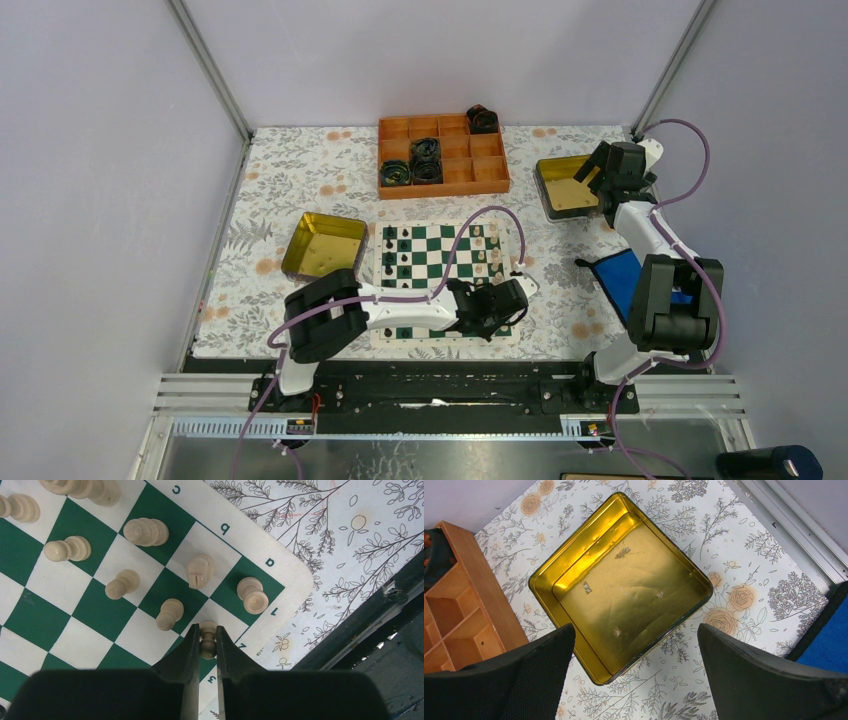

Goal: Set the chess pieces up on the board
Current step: Place the chess piece on the chessboard.

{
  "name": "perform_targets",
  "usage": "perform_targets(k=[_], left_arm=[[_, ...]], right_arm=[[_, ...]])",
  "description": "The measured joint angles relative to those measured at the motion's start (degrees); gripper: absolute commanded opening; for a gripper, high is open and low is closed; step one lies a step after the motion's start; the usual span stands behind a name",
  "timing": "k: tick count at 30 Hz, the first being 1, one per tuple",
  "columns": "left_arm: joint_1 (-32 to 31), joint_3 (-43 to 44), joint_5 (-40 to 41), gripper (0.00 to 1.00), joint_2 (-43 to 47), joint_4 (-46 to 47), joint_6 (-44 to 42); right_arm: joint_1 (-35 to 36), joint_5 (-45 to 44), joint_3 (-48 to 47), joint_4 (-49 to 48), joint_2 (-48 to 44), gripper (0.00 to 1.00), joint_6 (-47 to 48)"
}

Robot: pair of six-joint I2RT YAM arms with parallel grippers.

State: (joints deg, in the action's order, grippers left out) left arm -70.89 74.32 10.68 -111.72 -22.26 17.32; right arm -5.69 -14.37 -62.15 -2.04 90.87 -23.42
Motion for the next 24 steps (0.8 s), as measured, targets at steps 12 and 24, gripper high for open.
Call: perform_targets(k=[12, 24], left_arm=[[0.0, 0.6, 0.5, 0.27, -0.3, -0.6, 0.1], [-0.1, 0.6, 1.6, 0.41, -0.3, -1.0, 0.5]], right_arm=[[0.0, 0.0, 0.0, 0.0, 0.0, 1.0, 0.0], [0.0, 0.1, 0.0, 0.0, 0.0, 1.0, 0.0]])
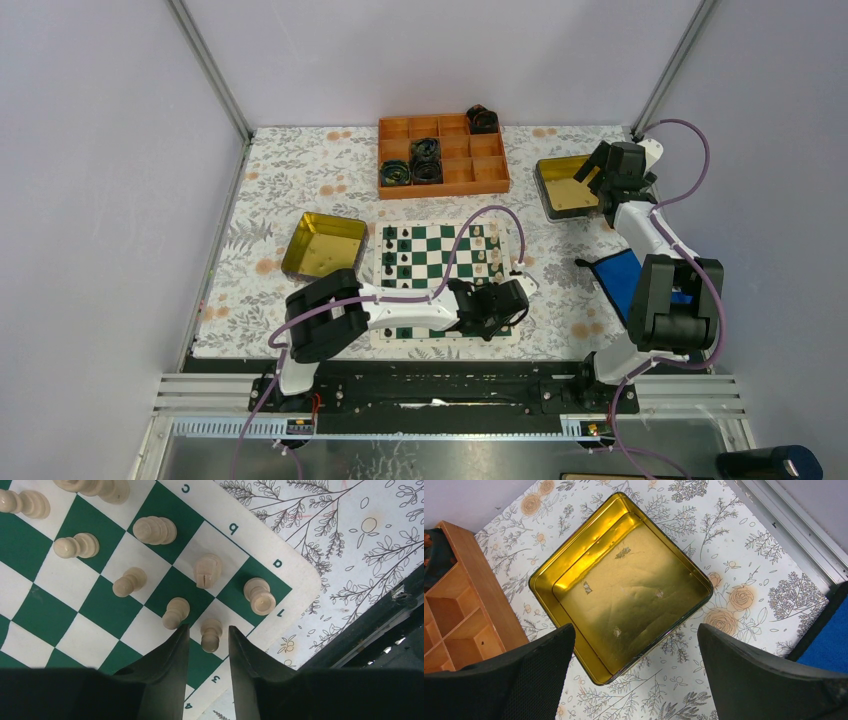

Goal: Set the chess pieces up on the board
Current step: Place the chess piece on the chessboard.

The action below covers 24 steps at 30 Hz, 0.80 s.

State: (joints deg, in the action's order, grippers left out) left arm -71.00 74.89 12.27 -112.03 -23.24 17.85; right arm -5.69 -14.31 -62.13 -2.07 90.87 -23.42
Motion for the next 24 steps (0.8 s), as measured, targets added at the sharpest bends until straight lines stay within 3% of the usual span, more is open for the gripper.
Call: perform_targets(k=[24], left_arm=[[-1.0, 0.0, 0.0, 0.35, 0.0, -0.8, 0.6]], right_arm=[[0.0, 0.1, 1.1, -0.4, -0.3, 1.0, 0.0]])
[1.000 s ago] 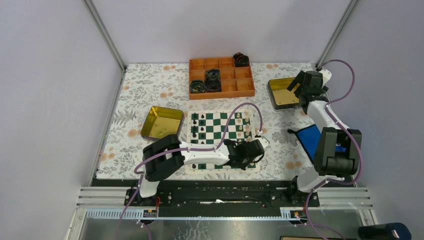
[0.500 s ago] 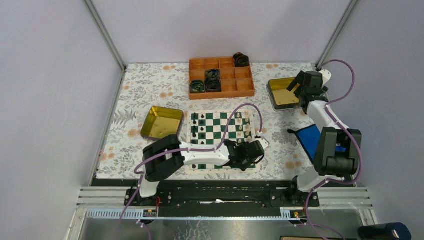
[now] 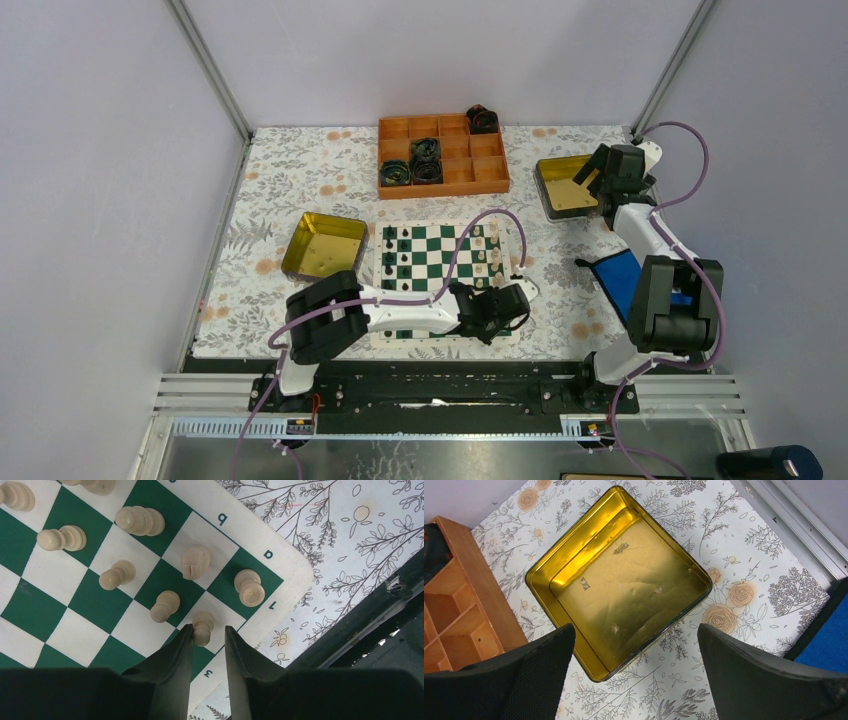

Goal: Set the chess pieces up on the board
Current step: Place the chess piece on the chessboard, then reset both arms

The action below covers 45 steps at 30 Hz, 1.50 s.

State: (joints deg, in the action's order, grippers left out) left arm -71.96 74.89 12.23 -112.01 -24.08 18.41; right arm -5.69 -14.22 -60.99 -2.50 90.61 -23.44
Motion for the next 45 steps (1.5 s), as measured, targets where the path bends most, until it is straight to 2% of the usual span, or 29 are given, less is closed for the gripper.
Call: perform_targets(k=[21, 34, 45], left_arm=[[-0.5, 0.0, 0.0, 0.31, 0.0, 0.0, 0.4], [-0.8, 0.0, 1.3, 0.47, 0.7, -1.0, 1.2], [-0.8, 0.4, 3.3, 0.5, 7.5, -5.7, 3.3]], right_arm=[[0.0, 0.2, 0.8, -0.8, -1.4, 1.0, -0.4], [0.0, 0.2, 0.9, -0.8, -1.4, 1.0, -0.4], [0.0, 0.4, 0.9, -0.8, -1.4, 1.0, -0.3]])
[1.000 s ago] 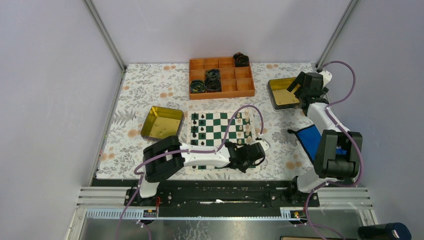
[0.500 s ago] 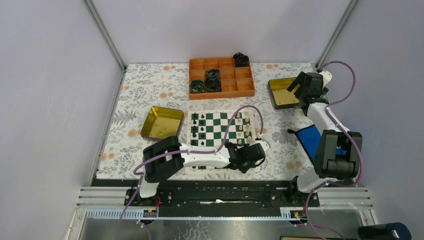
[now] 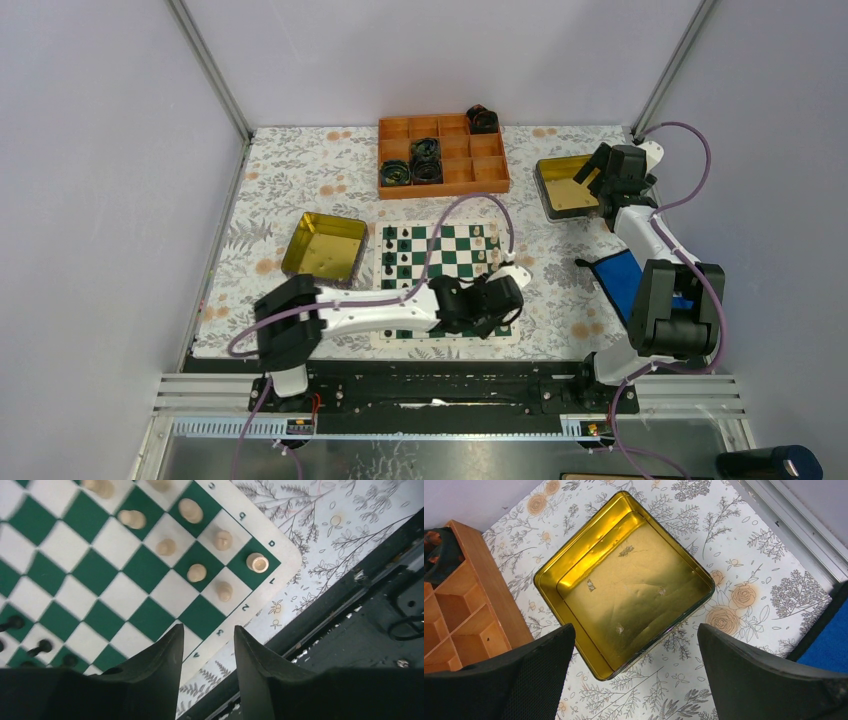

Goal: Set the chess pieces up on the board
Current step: Reset both arms

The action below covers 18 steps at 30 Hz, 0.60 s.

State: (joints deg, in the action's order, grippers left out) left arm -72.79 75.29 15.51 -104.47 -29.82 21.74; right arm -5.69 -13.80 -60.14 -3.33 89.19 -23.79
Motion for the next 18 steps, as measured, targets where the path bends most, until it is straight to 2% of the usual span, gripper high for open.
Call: perform_targets(k=[4, 9, 14, 18], left_arm=[[-0.3, -0.2, 5.4, 0.63, 8.1, -2.8, 2.4], [0.7, -1.8, 20.5, 0.7, 22.7, -3.9, 7.5], [9.4, -6.5, 33.6, 0.76, 33.0, -4.1, 13.0], [17.0, -12.7, 39.2, 0.84, 37.4, -4.2, 15.7]], right_arm=[[0.0, 2.0, 0.0, -0.8, 0.0, 1.0, 0.5], [0.0, 6.3, -0.1, -2.3, 0.0, 1.0, 0.9], [0.2, 7.5, -2.1, -1.6, 0.7, 1.0, 0.9], [0.5, 7.3, -3.5, -0.4, 0.9, 1.0, 0.9]])
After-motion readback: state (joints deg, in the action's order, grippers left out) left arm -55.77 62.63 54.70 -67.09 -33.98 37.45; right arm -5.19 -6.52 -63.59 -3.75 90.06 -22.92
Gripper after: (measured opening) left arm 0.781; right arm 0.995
